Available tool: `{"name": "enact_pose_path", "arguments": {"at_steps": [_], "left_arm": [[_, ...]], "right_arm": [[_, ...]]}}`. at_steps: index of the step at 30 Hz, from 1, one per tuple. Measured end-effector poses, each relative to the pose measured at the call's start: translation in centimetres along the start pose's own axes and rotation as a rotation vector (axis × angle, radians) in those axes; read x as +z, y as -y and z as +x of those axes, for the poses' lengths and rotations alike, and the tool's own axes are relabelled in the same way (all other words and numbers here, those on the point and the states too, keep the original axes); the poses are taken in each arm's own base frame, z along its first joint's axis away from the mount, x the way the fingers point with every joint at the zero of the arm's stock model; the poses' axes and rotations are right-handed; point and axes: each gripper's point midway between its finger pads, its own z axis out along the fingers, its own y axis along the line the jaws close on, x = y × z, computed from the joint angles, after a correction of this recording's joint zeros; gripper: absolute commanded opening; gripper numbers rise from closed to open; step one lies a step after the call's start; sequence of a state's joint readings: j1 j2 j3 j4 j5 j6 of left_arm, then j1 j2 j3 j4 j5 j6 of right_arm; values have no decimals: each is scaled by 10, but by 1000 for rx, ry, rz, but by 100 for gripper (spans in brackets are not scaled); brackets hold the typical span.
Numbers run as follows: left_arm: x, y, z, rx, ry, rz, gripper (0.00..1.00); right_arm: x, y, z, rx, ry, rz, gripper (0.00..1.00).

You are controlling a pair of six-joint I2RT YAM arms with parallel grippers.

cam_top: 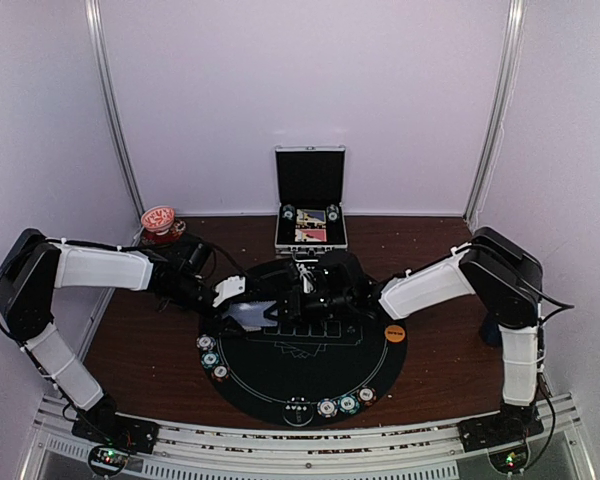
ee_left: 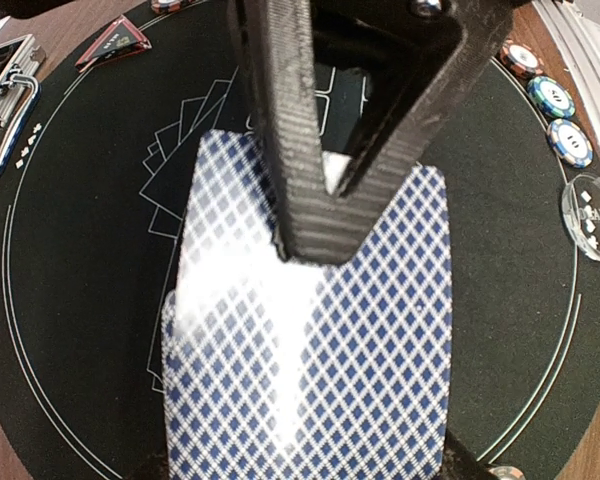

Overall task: Distribute texas hold em gaming equipment
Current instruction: Distribute the poker card in the small blind area.

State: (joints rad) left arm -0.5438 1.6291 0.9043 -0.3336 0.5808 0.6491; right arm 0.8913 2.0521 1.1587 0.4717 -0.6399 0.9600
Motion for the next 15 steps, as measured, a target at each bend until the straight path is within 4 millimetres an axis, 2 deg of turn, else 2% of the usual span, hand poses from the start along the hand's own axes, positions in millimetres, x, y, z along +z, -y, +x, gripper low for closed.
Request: {"name": "enact_pose_path", "arguments": {"at_steps": [8, 11, 15], "left_arm": [[0, 0, -1, 2, 5, 2, 60], [0, 0, -1, 1, 4, 0, 60], [0, -1, 0, 0, 4, 0, 60]], "right_arm": [[-9, -13, -1, 10, 9, -53, 0], [-25, -16, -7, 12, 32, -57, 0], [-52, -21, -27, 10, 94, -62, 0]]}}
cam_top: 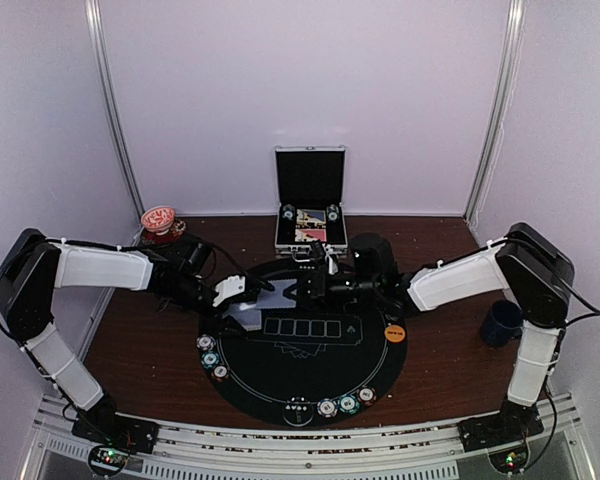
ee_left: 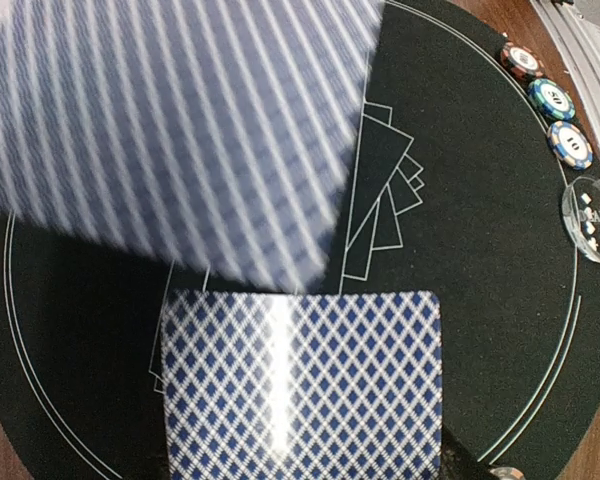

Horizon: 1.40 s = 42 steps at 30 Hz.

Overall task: Distribute texas hold em gaming equipment
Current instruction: Distribute the poker card in the small blind area.

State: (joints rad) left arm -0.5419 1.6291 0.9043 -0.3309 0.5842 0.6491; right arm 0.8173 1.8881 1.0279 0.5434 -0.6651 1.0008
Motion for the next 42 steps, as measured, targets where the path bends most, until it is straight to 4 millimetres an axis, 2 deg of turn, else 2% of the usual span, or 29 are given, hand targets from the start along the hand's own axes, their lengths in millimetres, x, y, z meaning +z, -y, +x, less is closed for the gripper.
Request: {"name": "enact_pose_path", "arguments": {"at_steps": [5, 9, 19, 23, 27, 28, 32, 35, 42], "left_arm": [[0, 0, 0, 0, 0, 0, 60], [0, 0, 0, 0, 0, 1, 60], [-9, -1, -8, 16, 20, -17, 60], [-13, 0, -12, 27, 32, -23, 60], [-15, 1, -14, 32, 40, -20, 60], [-15, 1, -15, 34, 43, -19, 60], [-16, 1, -17, 39, 48, -19, 60], [-16, 2, -17, 39, 49, -17, 60], [-16, 2, -17, 42, 51, -15, 60]], "right_arm": [[-26, -11, -34, -24, 104, -1, 0], [-24, 3, -49, -10, 140, 33, 0], [50, 56, -78, 41, 124, 67, 0], [80, 79, -76, 75, 102, 50, 0], [110, 101, -63, 115, 64, 35, 0], [115, 101, -60, 118, 56, 22, 0], [133, 83, -64, 101, 55, -39, 0], [146, 80, -56, 94, 40, -55, 0], [156, 73, -46, 96, 23, -69, 0]]}}
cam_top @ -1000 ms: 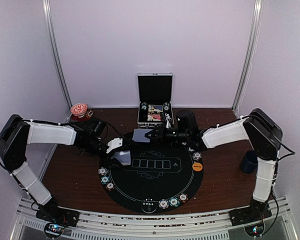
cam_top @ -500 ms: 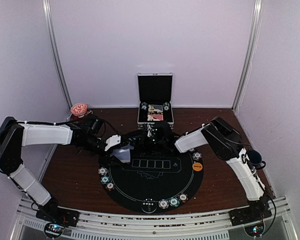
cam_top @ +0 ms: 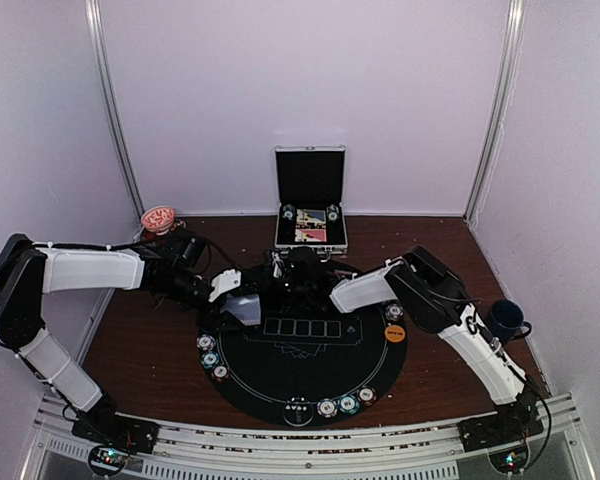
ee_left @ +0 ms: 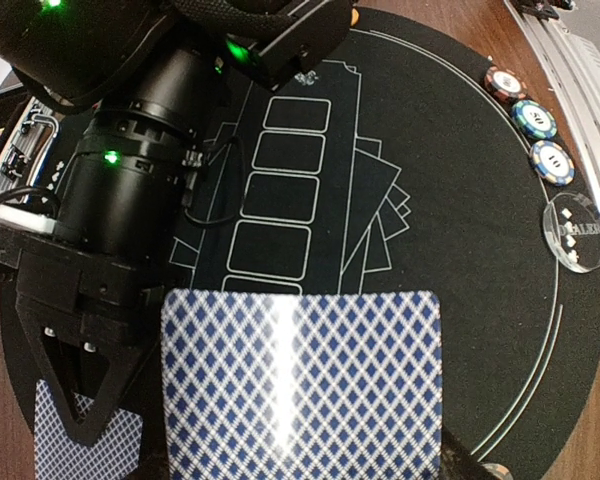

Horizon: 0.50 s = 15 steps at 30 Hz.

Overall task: Distribute texas hold em gaming equipment
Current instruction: Distribute the poker card in the small blind area.

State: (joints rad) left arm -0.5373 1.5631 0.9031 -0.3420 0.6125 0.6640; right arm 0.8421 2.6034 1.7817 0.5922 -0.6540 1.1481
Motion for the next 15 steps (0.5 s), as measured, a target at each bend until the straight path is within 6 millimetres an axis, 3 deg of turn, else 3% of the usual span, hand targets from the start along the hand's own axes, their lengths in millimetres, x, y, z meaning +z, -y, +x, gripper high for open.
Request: {"name": "enact_pose_path", "arguments": {"at_steps": [10, 15], "left_arm": [[0, 1, -1, 0, 4, 4, 60], [0, 1, -1, 1, 4, 4, 60]], "right_arm": [[4, 0, 9, -11, -16, 25, 7], [5, 1, 12, -5, -18, 49, 20]]}}
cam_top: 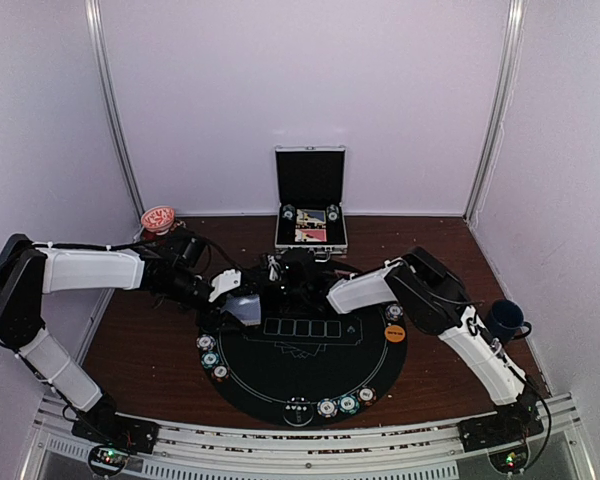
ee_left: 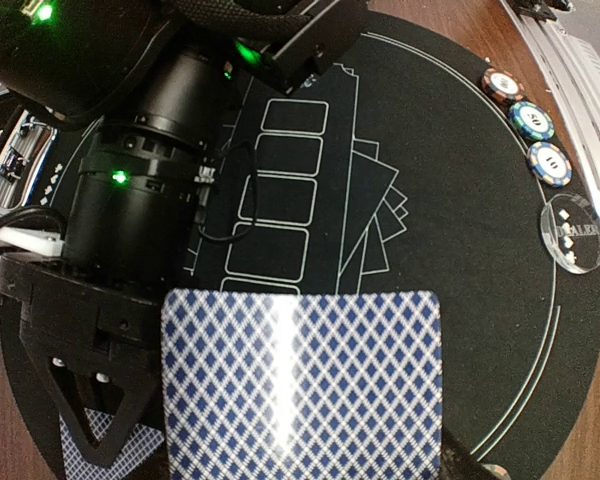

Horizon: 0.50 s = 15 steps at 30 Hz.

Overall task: Distribute texas hold em gaming equipment
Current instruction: Distribute the poker card in the small blind area.

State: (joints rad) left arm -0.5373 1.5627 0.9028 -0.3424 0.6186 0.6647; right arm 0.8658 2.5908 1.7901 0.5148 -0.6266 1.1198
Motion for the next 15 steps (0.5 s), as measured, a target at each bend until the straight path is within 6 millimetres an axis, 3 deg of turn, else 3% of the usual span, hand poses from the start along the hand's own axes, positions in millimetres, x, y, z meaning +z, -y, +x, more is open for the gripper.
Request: {"name": "enact_pose_path", "arguments": {"at_steps": [9, 15], "left_arm": [[0, 1, -1, 0, 4, 3, 60], [0, 1, -1, 2, 5, 5, 60]], "right_arm": [[1, 4, 8, -9, -21, 71, 41], [-6, 3, 7, -26, -16, 153, 46]]}}
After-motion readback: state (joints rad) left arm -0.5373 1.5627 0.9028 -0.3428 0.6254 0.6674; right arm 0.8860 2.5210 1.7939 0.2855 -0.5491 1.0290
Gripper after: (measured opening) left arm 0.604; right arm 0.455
